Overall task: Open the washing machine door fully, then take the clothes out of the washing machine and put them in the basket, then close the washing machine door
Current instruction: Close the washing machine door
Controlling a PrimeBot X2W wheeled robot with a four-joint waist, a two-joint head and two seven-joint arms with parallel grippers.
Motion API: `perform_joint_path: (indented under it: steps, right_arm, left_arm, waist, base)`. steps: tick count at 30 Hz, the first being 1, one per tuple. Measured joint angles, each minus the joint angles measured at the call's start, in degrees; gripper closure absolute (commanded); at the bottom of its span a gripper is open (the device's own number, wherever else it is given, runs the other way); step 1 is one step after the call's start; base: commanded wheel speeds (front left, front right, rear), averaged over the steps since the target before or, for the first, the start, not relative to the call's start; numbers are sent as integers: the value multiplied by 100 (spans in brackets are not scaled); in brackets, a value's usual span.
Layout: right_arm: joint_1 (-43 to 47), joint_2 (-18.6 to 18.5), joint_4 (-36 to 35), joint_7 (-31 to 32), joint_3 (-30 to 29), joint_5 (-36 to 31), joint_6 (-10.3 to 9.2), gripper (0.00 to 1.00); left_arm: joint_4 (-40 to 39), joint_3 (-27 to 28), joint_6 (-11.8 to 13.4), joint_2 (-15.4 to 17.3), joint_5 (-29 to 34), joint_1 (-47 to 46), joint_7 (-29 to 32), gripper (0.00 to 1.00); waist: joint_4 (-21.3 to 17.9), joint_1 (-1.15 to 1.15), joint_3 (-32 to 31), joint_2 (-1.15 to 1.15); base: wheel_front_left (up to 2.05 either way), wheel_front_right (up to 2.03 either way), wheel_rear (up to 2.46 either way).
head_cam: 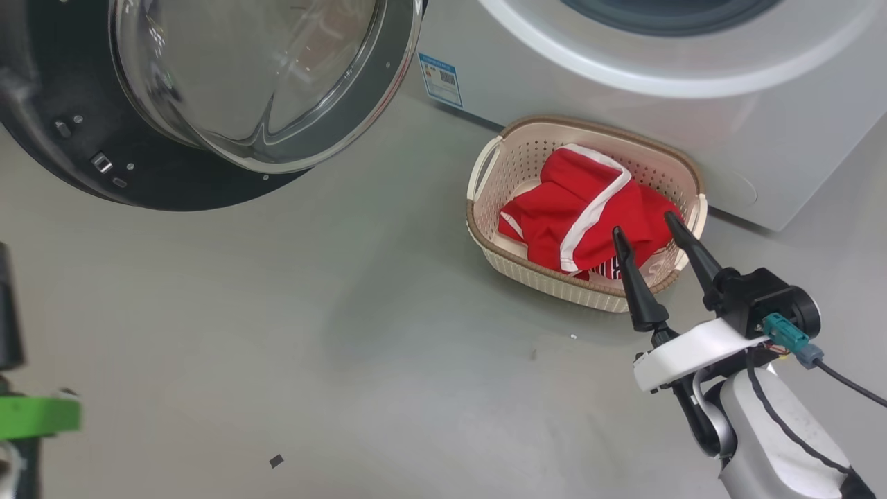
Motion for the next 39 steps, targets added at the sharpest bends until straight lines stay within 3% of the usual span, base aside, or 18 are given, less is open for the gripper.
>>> perform_joint_path:
  steps: [9, 18, 31, 39]
  right_arm:
    - [-91, -130, -152, 32, -37, -119, -59, 0]
    - [-186, -245, -212, 100, -27, -232, -147, 0]
    - [-358, -254, -322, 212, 88, -298, -146, 0]
    - [-420, -258, -356, 227, 98, -314, -146, 0]
  left_arm:
    - [380, 822, -2, 902, -800, -984, 158, 100]
    - [1544, 1582, -8, 1272, -2078, -1891, 809, 100]
    - [3241, 2509, 10, 1441, -3827, -3176, 1878, 100]
    - [4028, 3063, 349, 1433, -4607, -3804, 2423, 100]
  waist:
    - [8, 0, 367, 0]
    - [-47, 0, 658, 0]
    - [-311, 0, 973, 0]
    - [-492, 0, 1097, 0]
  base:
    - [0, 0, 0]
    - [0, 0, 0]
    - [0, 0, 0]
    - [0, 0, 0]
